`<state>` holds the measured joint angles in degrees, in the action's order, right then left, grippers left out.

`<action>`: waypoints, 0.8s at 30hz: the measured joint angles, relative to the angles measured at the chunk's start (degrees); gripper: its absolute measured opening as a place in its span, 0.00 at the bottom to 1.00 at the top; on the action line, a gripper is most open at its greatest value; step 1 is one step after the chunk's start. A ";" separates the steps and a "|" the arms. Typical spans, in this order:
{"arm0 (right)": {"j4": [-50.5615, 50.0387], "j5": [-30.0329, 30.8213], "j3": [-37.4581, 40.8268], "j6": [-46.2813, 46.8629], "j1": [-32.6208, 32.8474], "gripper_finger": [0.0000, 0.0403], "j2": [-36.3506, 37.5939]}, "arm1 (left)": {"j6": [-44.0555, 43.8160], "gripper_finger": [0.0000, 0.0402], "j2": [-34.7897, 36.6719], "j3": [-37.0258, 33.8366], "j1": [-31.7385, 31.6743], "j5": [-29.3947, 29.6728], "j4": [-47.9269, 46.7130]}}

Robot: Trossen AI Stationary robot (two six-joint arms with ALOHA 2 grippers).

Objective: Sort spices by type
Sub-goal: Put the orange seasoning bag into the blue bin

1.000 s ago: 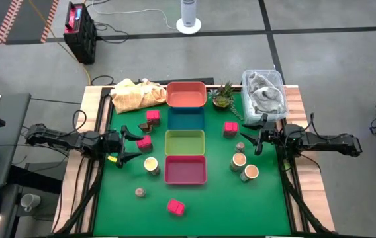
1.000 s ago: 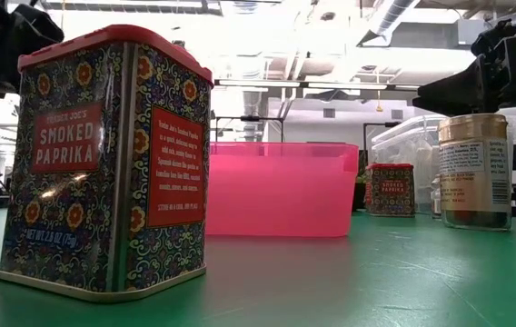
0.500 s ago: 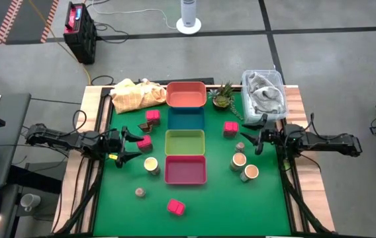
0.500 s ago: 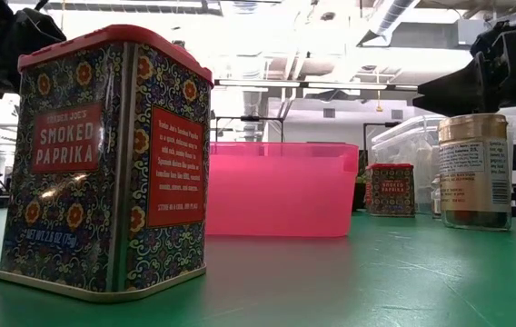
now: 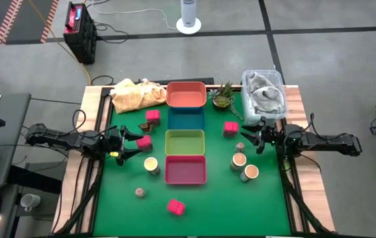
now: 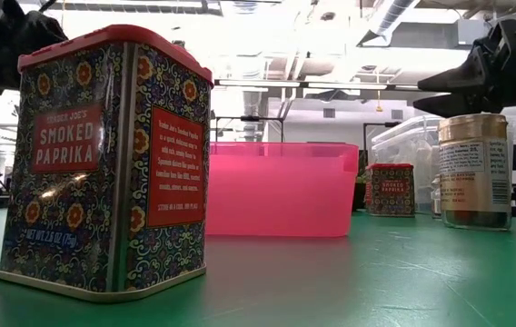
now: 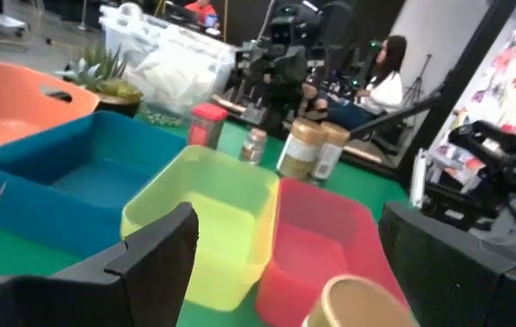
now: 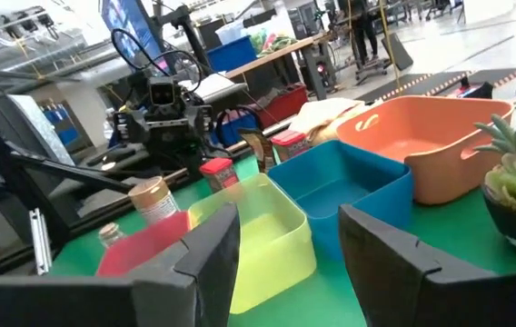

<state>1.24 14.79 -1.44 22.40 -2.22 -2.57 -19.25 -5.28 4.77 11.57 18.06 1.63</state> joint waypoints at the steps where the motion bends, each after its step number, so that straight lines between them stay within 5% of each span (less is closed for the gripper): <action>1: -0.20 -0.01 -0.04 0.92 -0.02 0.53 0.00 | 0.50 0.81 0.00 0.94 0.00 0.00 -0.60; 10: -0.42 -1.60 -0.10 4.54 0.81 0.53 -3.33 | 8.93 0.81 0.04 2.26 0.00 12.31 -1.93; 24: 8.40 0.22 -8.77 -9.21 -0.54 0.53 -19.60 | 12.77 0.81 -6.67 10.71 -5.24 12.87 -9.77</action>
<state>9.64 15.00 -10.21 13.20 -2.76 -22.17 -6.48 -11.95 15.48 6.34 30.93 -8.14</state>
